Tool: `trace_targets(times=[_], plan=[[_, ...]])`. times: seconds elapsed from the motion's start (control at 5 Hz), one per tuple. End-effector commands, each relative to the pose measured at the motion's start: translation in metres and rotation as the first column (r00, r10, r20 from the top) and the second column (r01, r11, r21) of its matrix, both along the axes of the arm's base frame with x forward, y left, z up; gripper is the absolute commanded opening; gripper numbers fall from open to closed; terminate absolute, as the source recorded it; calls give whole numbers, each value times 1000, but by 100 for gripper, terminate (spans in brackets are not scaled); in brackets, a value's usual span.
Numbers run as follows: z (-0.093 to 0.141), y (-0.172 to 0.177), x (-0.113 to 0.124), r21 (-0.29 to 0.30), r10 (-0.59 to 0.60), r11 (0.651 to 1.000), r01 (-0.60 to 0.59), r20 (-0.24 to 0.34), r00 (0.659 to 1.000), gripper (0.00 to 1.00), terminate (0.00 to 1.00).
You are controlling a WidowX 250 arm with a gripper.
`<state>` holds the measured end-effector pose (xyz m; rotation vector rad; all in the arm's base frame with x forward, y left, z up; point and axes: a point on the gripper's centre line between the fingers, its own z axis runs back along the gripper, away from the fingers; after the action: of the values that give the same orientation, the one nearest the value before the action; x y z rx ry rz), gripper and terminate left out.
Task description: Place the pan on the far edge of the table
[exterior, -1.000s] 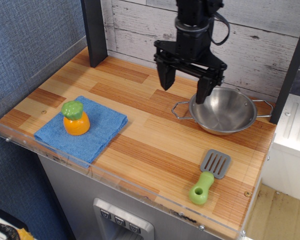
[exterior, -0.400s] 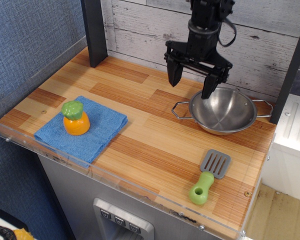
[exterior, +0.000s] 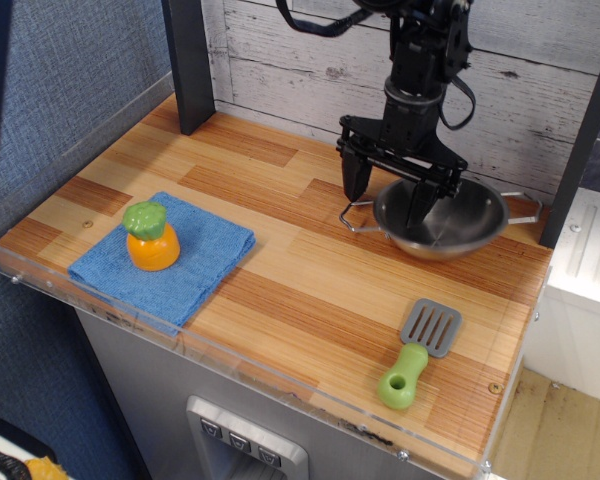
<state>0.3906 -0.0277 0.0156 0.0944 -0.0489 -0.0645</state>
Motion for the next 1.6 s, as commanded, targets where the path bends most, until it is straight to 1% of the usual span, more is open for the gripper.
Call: trace_targets(times=[0.0,0.2,0.4,0.6,0.8,1.0,1.2,1.4], plan=[[23,0,3,-9,-6,1000,6,63,998,0,0],[27,3,-1,-23,-5,1000,6,63,998,0,0],[28,-3,-5,-73,-43,996,44,19,999,0,0],[36,-17,-6,-95,-105,990,105,11,994,0,0],[50,-23,-9,-108,-136,985,135,-1,991,0,0],[70,-18,-17,-70,-107,992,110,36,994,0,0],[95,6,-26,-77,-56,995,63,92,994,0,0],[112,36,-35,-86,-3,996,13,119,993,0,0]])
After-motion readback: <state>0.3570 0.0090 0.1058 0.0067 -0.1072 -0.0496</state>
